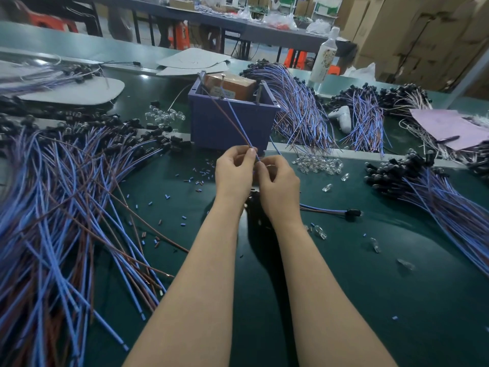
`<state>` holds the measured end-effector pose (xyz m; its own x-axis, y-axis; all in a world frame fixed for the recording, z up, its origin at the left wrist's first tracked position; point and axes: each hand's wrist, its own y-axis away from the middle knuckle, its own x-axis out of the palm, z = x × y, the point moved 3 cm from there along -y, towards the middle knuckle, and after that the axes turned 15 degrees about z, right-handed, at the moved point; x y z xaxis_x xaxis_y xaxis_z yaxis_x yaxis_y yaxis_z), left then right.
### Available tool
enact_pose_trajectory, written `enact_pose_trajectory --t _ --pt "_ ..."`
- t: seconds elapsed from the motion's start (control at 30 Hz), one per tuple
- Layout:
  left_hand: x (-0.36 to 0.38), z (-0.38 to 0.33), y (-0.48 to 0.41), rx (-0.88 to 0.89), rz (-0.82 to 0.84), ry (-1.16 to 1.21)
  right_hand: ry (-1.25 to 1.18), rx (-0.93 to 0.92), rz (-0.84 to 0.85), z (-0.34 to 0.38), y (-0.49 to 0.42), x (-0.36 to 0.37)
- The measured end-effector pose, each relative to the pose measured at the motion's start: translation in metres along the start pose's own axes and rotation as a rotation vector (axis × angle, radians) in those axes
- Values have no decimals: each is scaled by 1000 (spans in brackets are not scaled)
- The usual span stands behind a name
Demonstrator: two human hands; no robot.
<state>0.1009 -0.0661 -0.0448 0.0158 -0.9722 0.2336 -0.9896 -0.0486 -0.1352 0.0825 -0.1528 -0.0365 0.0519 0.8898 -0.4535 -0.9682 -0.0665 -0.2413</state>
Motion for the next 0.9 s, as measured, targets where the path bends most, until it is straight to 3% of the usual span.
enact_pose_trajectory --t 0.37,0.63,0.9 --pt "0 0 1 49 -14 -34 -277 100 -84 -7 -4 2" --pt "-9 -1 1 41 -196 -78 -154 43 -261 -7 -2 -7" --pt "-7 -1 2 24 -163 -143 146 -69 -180 2 2 3"
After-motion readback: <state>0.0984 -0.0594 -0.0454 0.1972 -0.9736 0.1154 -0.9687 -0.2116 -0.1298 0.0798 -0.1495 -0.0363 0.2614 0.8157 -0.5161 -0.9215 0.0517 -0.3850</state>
